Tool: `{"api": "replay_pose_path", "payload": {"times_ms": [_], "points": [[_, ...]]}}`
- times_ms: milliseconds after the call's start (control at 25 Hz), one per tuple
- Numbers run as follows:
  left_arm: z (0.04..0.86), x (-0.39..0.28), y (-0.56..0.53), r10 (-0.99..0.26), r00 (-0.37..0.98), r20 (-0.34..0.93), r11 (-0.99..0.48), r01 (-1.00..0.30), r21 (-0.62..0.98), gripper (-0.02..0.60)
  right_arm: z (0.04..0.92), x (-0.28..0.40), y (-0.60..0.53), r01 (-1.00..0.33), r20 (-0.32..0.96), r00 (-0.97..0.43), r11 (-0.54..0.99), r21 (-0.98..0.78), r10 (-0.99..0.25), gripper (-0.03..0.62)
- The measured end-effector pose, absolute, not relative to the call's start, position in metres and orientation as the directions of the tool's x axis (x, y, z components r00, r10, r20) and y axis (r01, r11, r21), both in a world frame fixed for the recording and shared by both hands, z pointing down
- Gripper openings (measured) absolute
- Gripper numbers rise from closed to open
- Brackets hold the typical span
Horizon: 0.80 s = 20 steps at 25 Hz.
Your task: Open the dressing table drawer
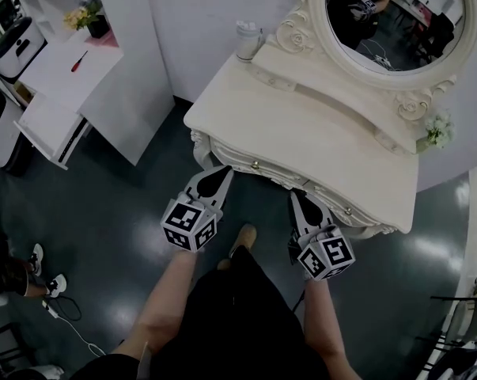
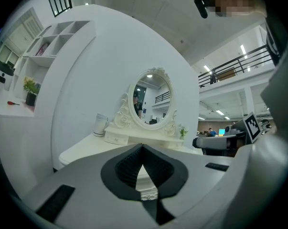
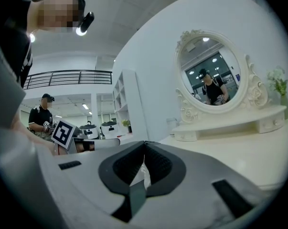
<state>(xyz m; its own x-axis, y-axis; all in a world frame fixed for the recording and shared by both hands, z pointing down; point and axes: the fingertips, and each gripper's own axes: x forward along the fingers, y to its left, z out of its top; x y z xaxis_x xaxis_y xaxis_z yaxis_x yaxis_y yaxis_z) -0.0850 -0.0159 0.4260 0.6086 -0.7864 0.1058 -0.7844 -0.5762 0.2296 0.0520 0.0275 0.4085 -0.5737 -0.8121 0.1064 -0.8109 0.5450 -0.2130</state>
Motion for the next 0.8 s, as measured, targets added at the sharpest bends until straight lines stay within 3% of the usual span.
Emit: {"api": "replay_pose_path", "payload": {"times_ms": [800], "points": [[0.434, -0.064, -0.153, -0.768, 0.627, 0.131, -0.592, -0.773, 0.229, 0.002, 0.422, 0.048, -0.118, -0.777, 0.116, -0.618, 0.582, -0.239, -0.777, 0.006]]}}
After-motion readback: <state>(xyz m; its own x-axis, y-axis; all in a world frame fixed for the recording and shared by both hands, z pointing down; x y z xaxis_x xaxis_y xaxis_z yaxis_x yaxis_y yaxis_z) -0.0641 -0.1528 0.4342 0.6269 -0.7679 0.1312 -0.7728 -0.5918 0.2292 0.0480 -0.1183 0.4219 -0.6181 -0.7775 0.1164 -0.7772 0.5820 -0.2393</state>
